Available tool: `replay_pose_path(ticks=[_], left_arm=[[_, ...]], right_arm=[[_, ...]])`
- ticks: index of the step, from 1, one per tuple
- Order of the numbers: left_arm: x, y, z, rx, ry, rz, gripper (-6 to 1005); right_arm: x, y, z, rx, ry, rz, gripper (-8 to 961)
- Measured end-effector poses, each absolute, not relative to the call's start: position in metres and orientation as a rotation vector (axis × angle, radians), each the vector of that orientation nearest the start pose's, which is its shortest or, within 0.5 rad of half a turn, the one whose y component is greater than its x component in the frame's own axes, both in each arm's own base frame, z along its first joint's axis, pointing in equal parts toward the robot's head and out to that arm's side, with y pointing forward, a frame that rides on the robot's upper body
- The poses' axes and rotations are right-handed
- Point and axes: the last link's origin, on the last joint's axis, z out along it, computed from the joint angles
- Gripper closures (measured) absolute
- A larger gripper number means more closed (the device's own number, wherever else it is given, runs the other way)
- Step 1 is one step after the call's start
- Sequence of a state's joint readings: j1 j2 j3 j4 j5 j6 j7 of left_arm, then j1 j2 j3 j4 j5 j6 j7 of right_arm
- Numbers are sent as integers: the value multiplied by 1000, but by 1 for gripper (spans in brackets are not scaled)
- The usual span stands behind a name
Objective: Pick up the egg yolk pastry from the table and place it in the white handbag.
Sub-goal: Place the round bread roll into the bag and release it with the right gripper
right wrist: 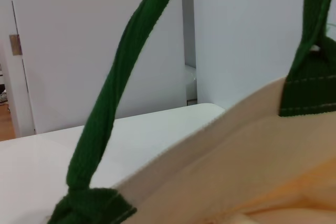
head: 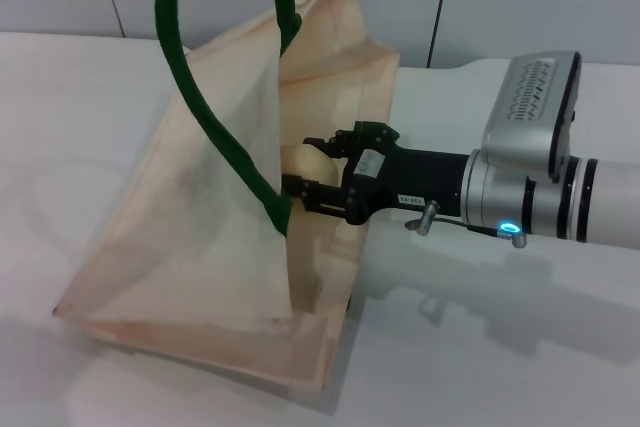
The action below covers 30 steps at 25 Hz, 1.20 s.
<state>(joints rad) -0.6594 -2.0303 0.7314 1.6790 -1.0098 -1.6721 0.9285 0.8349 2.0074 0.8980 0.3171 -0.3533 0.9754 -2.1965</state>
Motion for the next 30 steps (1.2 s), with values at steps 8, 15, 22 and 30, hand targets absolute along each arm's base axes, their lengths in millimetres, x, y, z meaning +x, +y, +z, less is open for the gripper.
replay_pose_path(ticks=[8, 15, 22, 30], left_arm=[[-107, 368, 166, -2461, -405, -405, 854], [-107, 369, 166, -2461, -405, -394, 852], [-106, 369, 166, -2459, -401, -392, 851], [-106, 371, 167, -2454, -394, -395, 849]], right_arm=[[162, 372, -110, -2767, 295, 719, 404], [165, 374, -107, -2757, 307, 717, 404], [165, 374, -107, -2761, 297, 722, 410], [160, 373, -108, -2776, 275, 729, 410]])
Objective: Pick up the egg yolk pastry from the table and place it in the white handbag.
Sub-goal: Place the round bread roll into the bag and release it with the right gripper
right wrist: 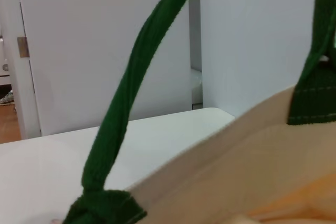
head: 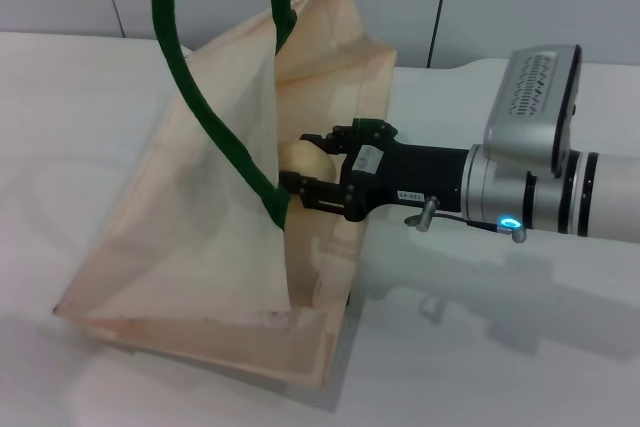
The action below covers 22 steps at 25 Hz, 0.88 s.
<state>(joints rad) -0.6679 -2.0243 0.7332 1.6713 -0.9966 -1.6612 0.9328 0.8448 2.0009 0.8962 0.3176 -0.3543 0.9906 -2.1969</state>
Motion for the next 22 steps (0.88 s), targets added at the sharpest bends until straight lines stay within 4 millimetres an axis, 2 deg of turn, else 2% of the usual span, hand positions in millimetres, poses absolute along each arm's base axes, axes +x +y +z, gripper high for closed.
replay_pose_path(ticks=[22], left_arm=[[-98, 372, 165, -2467, -373, -413, 844]], right_arm=[[148, 377, -109, -2794, 205, 723, 411]])
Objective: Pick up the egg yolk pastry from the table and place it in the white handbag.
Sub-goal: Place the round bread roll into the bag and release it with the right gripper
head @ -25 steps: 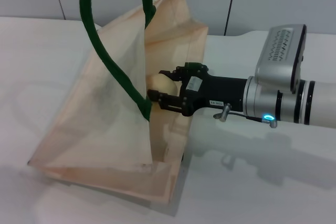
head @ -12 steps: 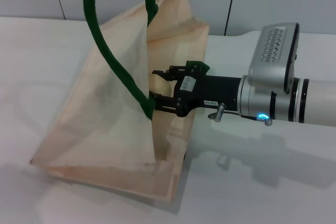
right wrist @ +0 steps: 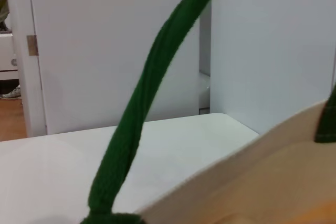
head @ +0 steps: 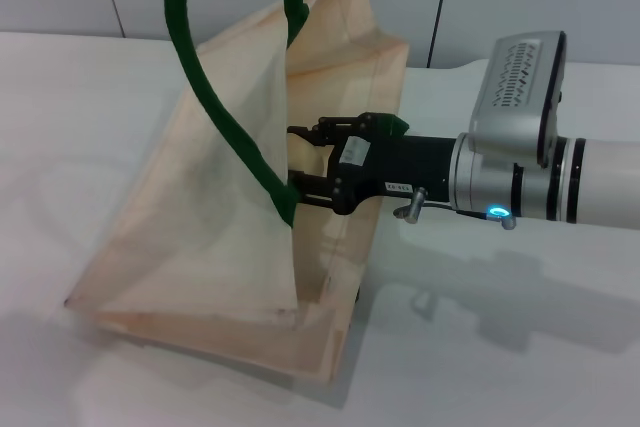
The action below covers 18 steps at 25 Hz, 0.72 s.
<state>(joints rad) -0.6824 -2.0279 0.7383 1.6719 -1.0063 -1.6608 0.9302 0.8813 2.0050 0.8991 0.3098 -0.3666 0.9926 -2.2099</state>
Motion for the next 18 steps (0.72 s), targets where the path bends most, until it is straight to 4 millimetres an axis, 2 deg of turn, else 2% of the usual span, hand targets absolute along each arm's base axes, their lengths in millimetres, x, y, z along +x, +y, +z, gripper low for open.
replay_pose_path(ticks=[13, 18], left_arm=[[-97, 373, 164, -2470, -372, -414, 841], [-96, 373, 164, -2471, -369, -415, 840]], right_arm=[[145, 378, -110, -2793, 208, 729, 224], [144, 380, -110, -2790, 222, 727, 109]])
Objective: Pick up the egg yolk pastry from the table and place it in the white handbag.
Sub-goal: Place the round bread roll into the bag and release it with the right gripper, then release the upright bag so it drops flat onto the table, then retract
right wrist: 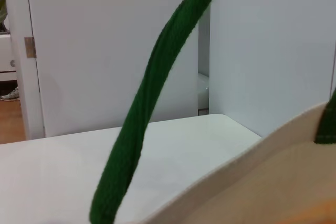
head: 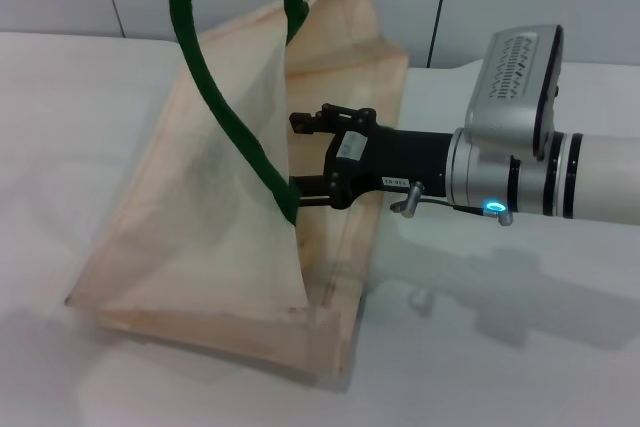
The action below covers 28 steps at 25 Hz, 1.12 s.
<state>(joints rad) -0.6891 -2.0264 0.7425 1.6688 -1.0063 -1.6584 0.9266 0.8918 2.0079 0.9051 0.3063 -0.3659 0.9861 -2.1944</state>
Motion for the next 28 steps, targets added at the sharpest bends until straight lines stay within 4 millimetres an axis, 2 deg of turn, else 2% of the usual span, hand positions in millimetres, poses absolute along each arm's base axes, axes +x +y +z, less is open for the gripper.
replay_pose_path(ticks=[4, 9, 13, 17, 24, 28], left_arm=[[-96, 373, 164, -2468, -373, -415, 839], [-101, 374, 165, -2457, -386, -412, 838], [-113, 378, 162, -2445, -429, -421, 837], [-115, 379, 161, -2446, -439, -422, 837], [-118, 380, 160, -2447, -452, -423, 835], [-122, 383, 158, -2437, -470, -432, 738]], right_arm=[[148, 383, -105, -2775, 253, 728, 81], [169, 397, -77, -2691, 347, 734, 66], [188, 404, -54, -2612, 409, 760, 68], [199, 407, -39, -2568, 433, 767, 73], [206, 409, -27, -2530, 454, 793, 76], [205, 409, -26, -2526, 455, 804, 76]])
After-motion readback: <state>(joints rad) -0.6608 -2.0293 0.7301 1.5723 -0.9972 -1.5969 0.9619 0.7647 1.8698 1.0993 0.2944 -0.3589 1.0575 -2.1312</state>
